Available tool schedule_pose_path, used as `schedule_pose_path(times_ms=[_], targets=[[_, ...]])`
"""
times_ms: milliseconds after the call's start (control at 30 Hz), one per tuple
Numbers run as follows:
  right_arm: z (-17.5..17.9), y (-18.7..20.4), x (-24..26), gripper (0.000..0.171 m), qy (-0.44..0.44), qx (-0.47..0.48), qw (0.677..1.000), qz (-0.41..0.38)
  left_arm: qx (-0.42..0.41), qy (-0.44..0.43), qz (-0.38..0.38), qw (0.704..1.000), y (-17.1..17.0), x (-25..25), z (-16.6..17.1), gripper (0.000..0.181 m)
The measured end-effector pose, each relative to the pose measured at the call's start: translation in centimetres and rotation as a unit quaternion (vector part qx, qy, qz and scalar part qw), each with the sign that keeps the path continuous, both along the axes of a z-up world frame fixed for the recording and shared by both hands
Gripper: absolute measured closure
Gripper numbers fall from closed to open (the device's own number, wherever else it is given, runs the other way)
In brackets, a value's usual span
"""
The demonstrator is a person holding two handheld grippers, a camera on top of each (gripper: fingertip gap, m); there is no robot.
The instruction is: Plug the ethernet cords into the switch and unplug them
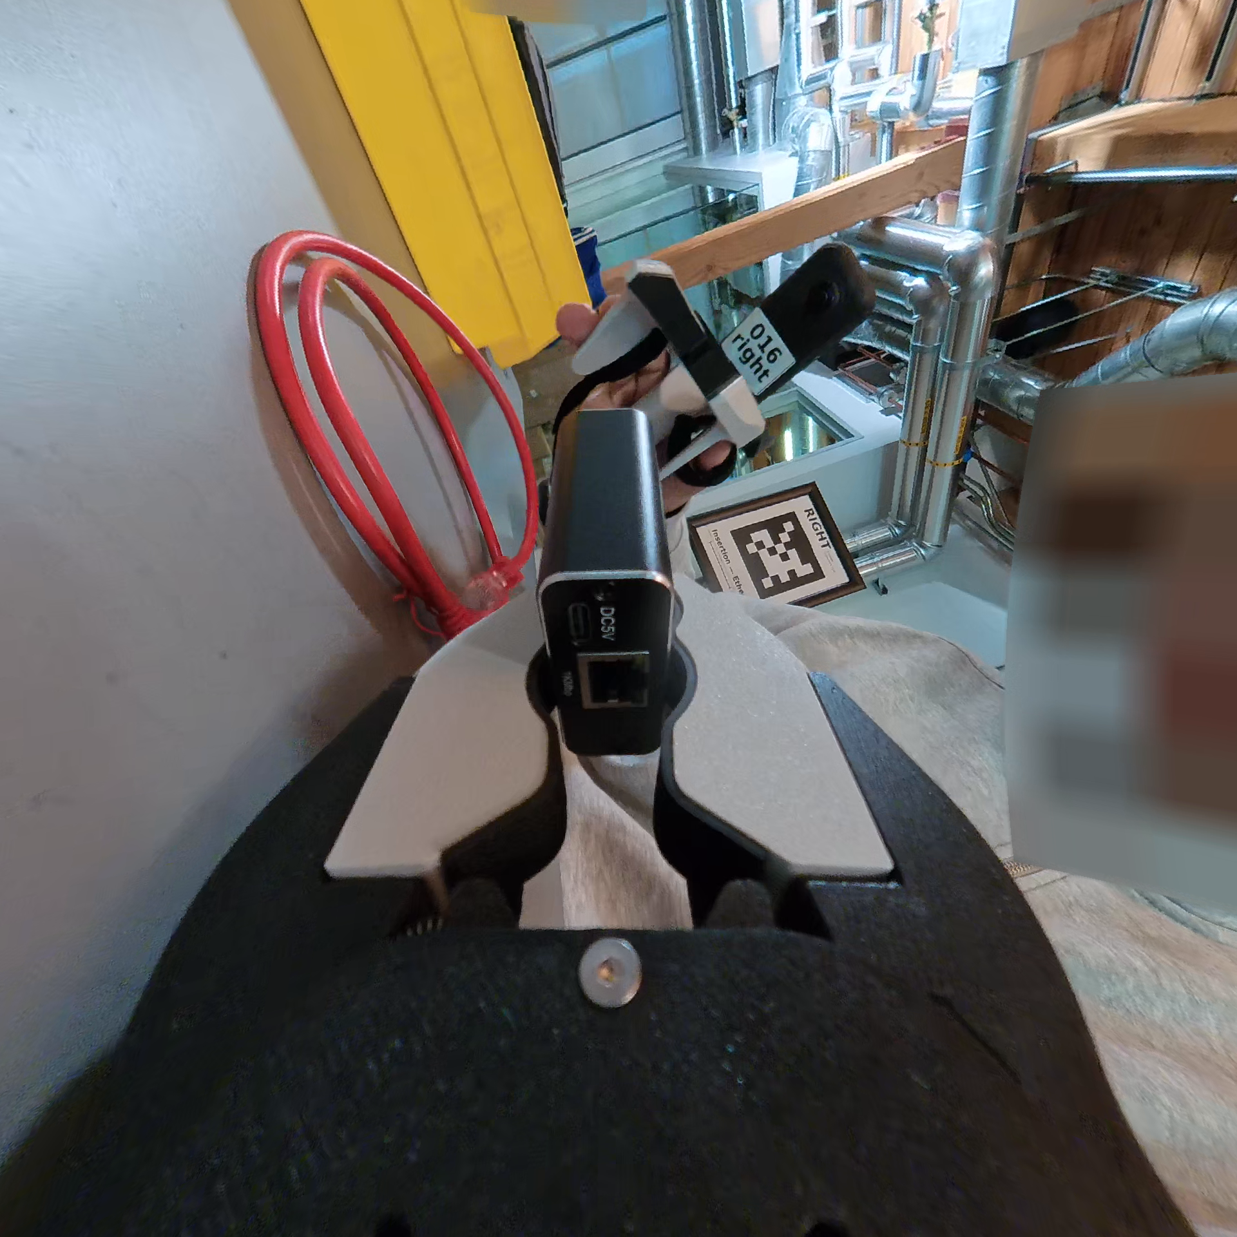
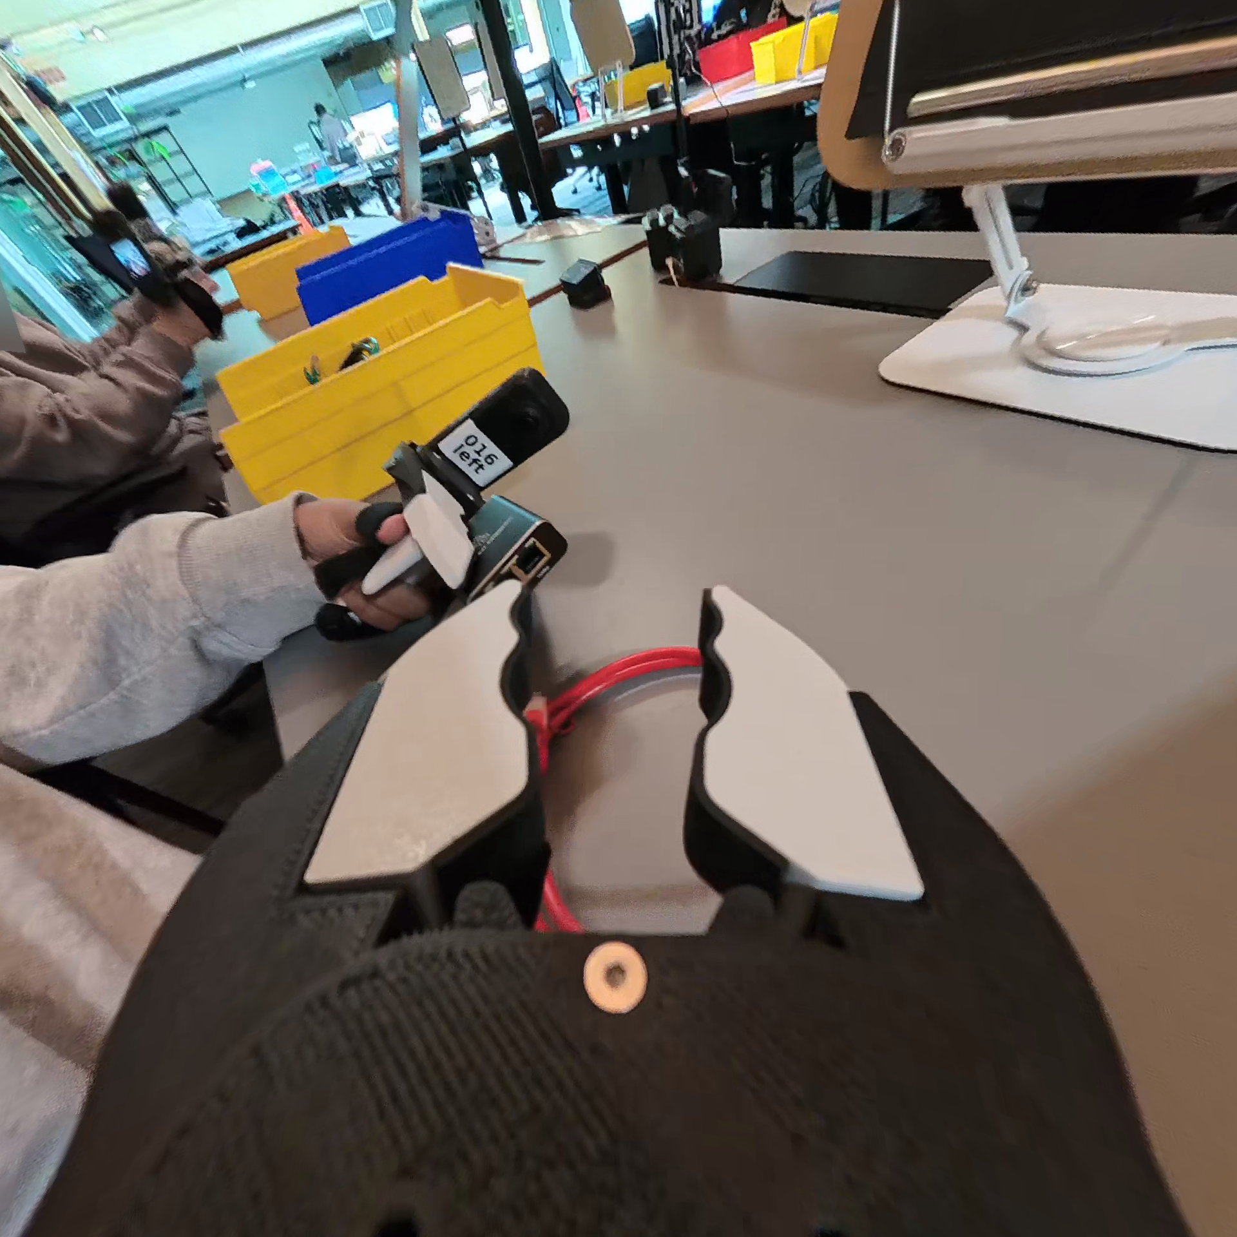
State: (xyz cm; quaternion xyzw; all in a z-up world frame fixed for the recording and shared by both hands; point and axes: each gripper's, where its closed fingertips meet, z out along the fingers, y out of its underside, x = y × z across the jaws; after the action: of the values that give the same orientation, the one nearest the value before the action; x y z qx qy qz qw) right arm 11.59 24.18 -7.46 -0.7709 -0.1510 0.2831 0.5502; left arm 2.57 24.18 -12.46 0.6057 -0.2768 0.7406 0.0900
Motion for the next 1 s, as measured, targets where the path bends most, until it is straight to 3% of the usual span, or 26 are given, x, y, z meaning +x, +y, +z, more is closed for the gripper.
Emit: schedule_pose_path(times_ms=[133,267,400,633,667,833,900,1000], targets=[[-1.7,-2.0,-1.2,0.133,0.012,-0.056,0.996,0.068,0.003,0.003,-0.02,1.0,-0.6,-0.1,-0.1,0.156],[-5.9,-2.9,-3.0,0.133,-0.078,-0.111,0.985,0.11,0.011,0.011,-0.043,0.999,-1.4,-0.2,-0.4,0.156],[-8.4,-3.2,-4.3,0.129,-0.203,-0.115,0.966,0.107,0.028,0.025,-0.08,0.996,-2.8,-0.3,-0.8,0.156],[-11.0,-3.1,-5.1,0.147,-0.208,-0.173,0.958,0.091,0.027,0.028,-0.089,0.995,-3.1,-0.4,-0.9,0.156],[-10.6,-2.9,-5.0,0.159,-0.196,-0.166,0.963,0.086,0.025,0.027,-0.088,0.995,-3.1,-0.4,-0.9,0.156],[-6.8,-2.1,-4.8,0.16,-0.161,-0.07,0.982,0.074,0.027,0.033,-0.086,0.995,-3.1,-0.3,-1.1,0.156],[-6.0,-2.2,-4.8,0.16,-0.213,-0.012,0.974,0.079,0.026,0.035,-0.085,0.995,-3.0,-0.3,-1.1,0.156],[-6.5,-2.1,-4.0,0.16,-0.364,0.06,0.927,0.064,0.026,0.038,-0.089,0.995,-3.2,-0.4,-1.2,0.156]])
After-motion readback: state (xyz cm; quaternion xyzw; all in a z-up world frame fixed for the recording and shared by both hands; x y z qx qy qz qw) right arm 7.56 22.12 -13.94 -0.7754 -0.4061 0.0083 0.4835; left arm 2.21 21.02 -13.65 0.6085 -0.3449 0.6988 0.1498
